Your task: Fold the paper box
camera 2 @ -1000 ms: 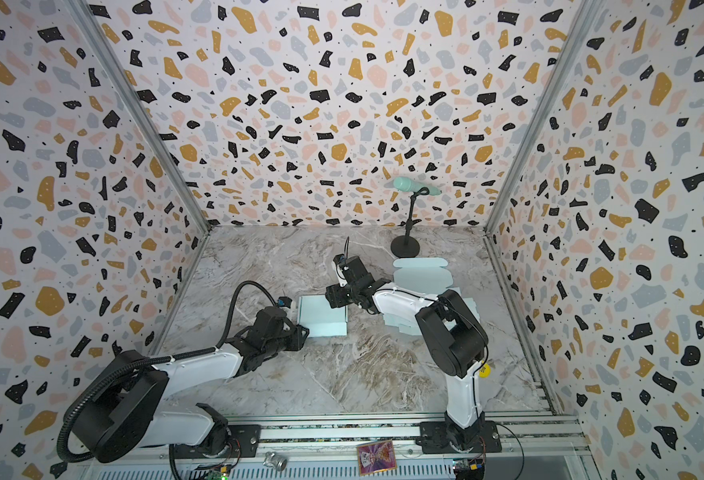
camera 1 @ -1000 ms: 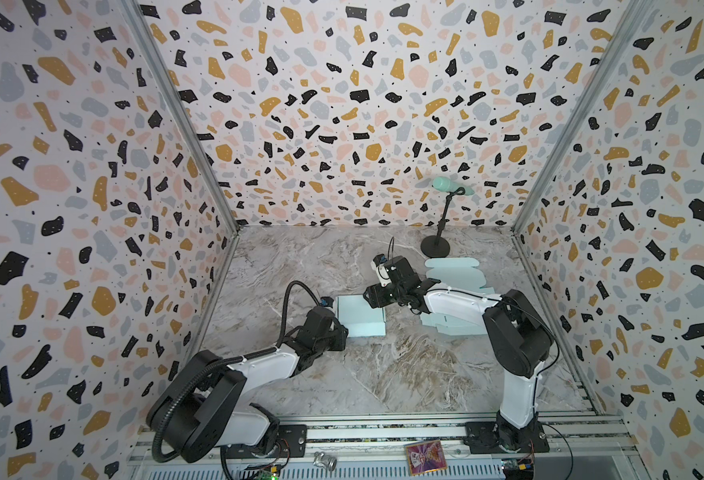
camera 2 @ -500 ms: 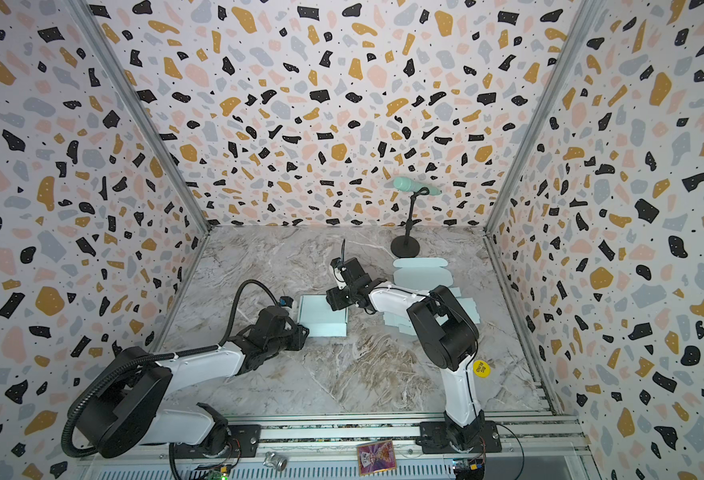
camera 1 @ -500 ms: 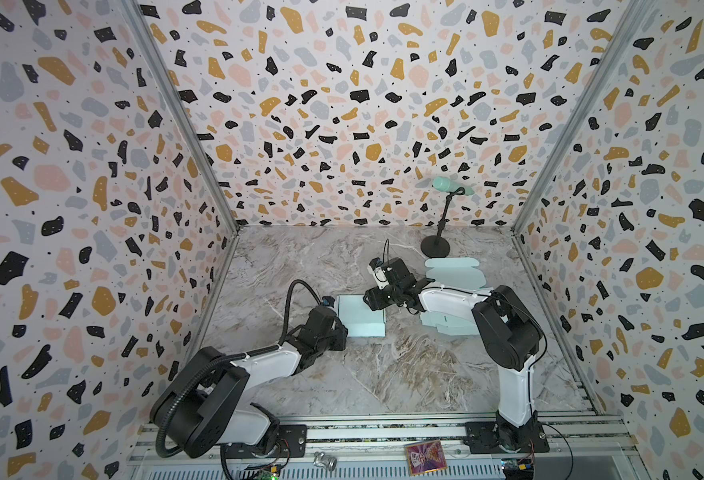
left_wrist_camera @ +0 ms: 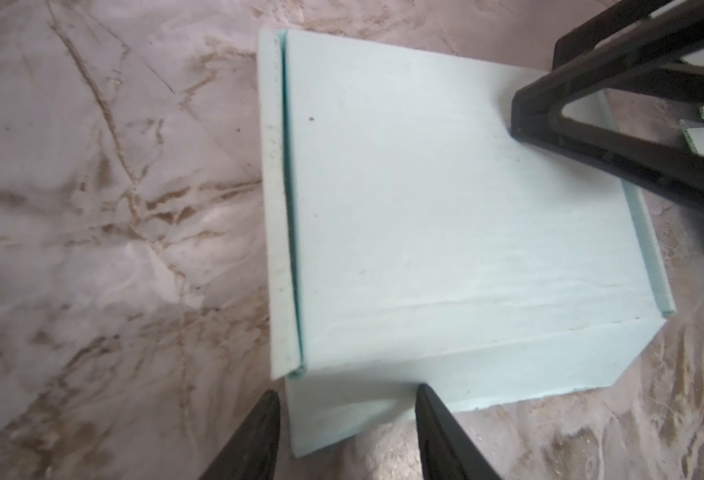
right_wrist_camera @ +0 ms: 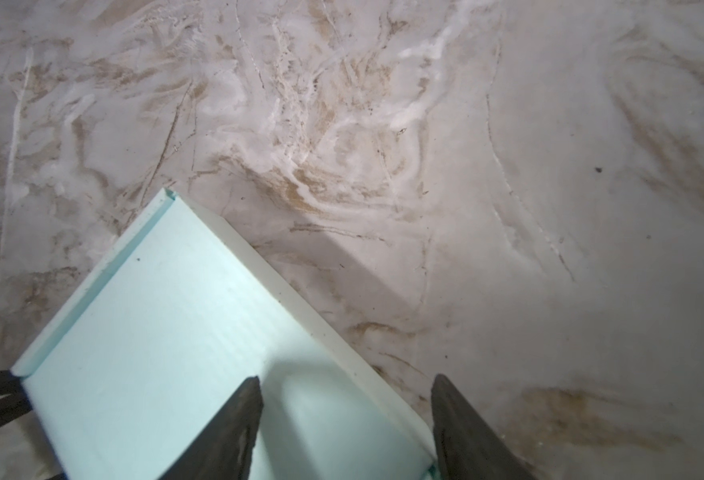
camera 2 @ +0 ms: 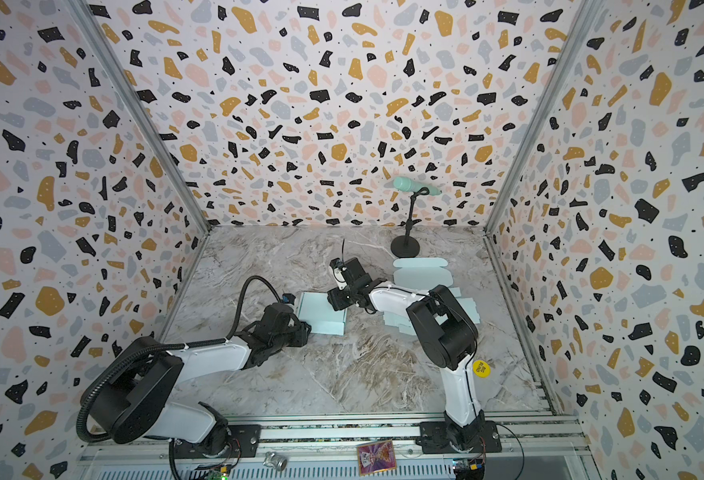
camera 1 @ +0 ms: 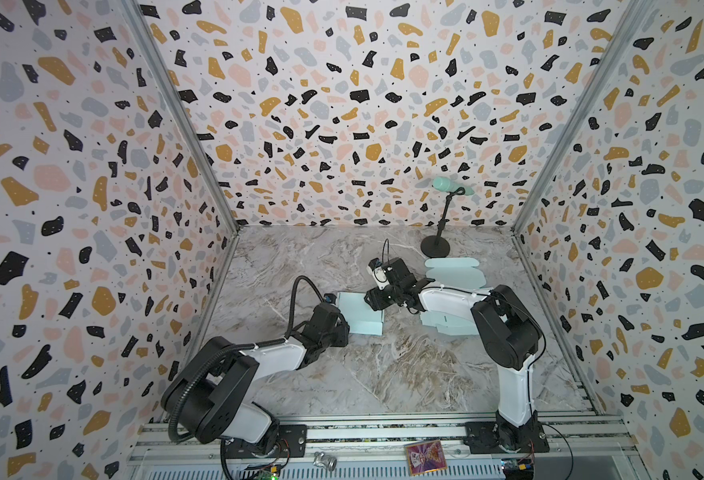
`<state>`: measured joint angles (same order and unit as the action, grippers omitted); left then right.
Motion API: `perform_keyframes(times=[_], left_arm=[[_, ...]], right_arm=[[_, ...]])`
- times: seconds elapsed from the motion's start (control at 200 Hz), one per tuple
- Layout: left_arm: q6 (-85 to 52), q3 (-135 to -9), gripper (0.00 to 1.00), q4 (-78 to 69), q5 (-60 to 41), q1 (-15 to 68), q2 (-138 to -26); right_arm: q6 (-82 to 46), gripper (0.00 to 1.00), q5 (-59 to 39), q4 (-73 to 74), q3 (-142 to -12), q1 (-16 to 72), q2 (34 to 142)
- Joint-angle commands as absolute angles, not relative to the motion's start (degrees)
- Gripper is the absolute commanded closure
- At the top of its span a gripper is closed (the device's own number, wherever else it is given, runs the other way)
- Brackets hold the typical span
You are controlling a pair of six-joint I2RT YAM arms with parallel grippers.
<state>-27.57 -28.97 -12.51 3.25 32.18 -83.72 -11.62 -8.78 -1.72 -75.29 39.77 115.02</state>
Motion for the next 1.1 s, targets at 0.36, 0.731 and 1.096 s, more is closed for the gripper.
perform_keyframes(times=[0.36, 0.731, 1.096], left_arm=[[-27.1, -30.8, 0.27, -16.3, 11.9, 32.2, -86.8], [-26.4, -30.9, 0.25, -18.8, 12.4, 32.2, -88.2], [-26.7, -26.8, 0.25, -11.3, 9.0, 32.2, -79.1]], right_arm=[[-9.4, 0.38, -19.7, -7.3, -74.5, 42.3, 118.4], [-8.7, 0.39, -20.6, -7.5, -74.3, 42.9, 118.6], [-13.0, 0.39, -16.1, -5.1, -72.0, 40.5, 112.8]])
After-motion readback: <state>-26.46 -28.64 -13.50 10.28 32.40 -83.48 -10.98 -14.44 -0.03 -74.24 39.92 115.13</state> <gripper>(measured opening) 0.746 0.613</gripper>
